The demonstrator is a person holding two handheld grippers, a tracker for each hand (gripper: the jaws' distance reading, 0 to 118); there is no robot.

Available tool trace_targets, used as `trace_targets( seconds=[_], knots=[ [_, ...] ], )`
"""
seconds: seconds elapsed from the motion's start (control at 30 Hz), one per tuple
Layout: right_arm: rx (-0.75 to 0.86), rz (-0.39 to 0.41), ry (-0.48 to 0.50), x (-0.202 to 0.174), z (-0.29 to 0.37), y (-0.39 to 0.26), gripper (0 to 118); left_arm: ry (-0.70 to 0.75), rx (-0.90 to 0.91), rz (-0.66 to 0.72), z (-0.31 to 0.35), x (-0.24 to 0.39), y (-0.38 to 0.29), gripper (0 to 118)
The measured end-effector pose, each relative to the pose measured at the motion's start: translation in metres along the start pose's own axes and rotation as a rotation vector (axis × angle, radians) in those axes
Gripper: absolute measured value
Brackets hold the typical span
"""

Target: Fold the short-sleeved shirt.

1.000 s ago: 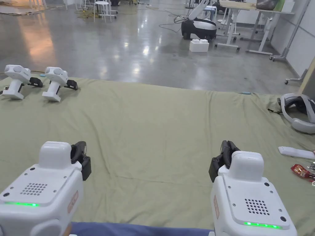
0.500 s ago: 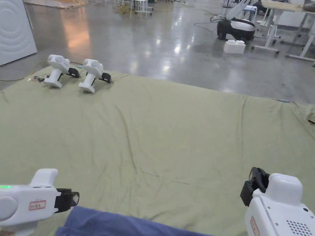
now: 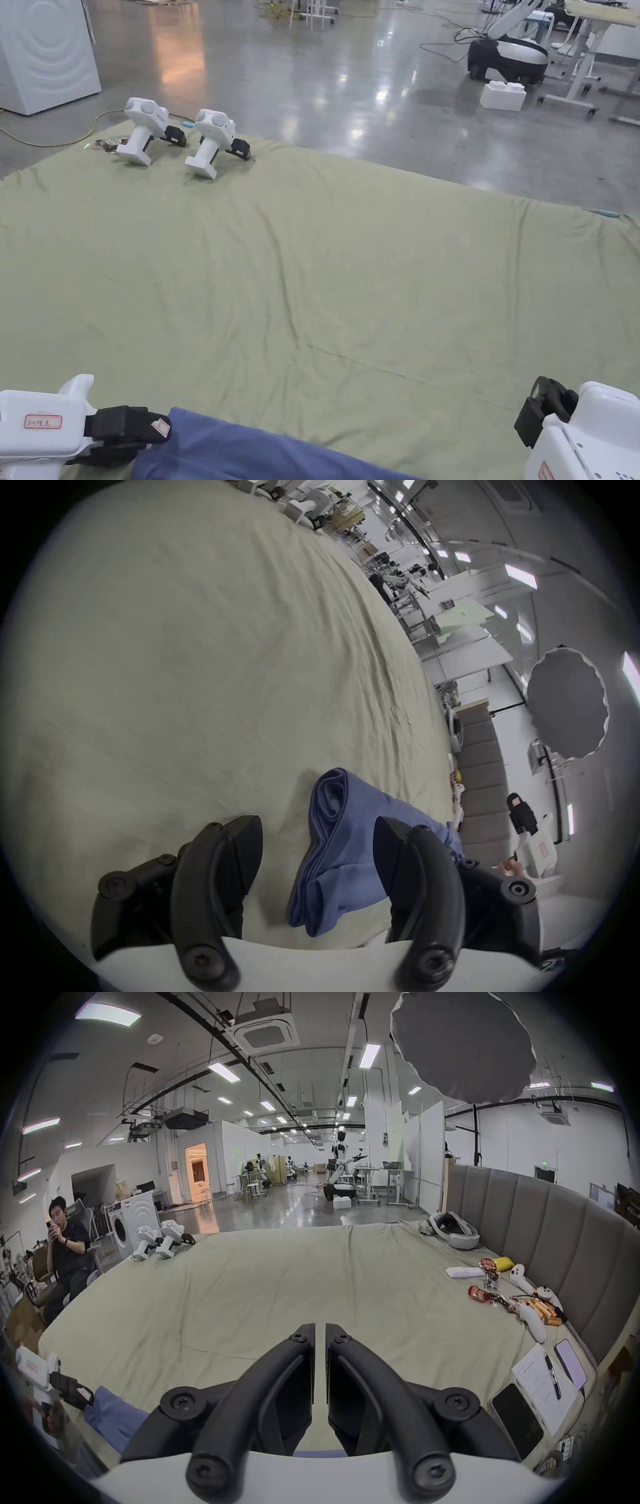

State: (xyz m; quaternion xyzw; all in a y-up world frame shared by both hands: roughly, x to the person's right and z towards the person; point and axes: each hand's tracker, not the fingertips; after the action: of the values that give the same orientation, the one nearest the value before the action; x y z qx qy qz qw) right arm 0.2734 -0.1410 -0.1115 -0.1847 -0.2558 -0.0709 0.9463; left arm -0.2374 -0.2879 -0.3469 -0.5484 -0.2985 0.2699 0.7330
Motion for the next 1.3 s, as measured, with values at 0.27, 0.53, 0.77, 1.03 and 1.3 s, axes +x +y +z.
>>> trace_targets(
  seconds=[0.27,0.53,0.77,1.03,1.3],
  knots=[
    [0.001,-0.006,0.009,-0.01,0.002,0.001,8,-0.183,-0.086,0.083,-0.025,0.0,-0.001,74],
    [-0.023,-0.002,0.023,-0.01,-0.001,-0.003,8,-0.117,-0.098,0.08,-0.044,0.015,-0.012,14],
    [-0.041,-0.005,0.017,-0.001,-0.001,-0.007,8,0.003,-0.073,-0.031,-0.024,0.038,-0.001,10],
    [-0.03,-0.002,0.025,0.007,0.004,-0.004,8,0.105,-0.025,-0.119,0.024,0.067,0.021,10],
    [-0.008,0.043,0.055,0.005,0.004,-0.01,8,0.417,0.058,-0.206,0.08,0.085,0.032,10]
  ],
)
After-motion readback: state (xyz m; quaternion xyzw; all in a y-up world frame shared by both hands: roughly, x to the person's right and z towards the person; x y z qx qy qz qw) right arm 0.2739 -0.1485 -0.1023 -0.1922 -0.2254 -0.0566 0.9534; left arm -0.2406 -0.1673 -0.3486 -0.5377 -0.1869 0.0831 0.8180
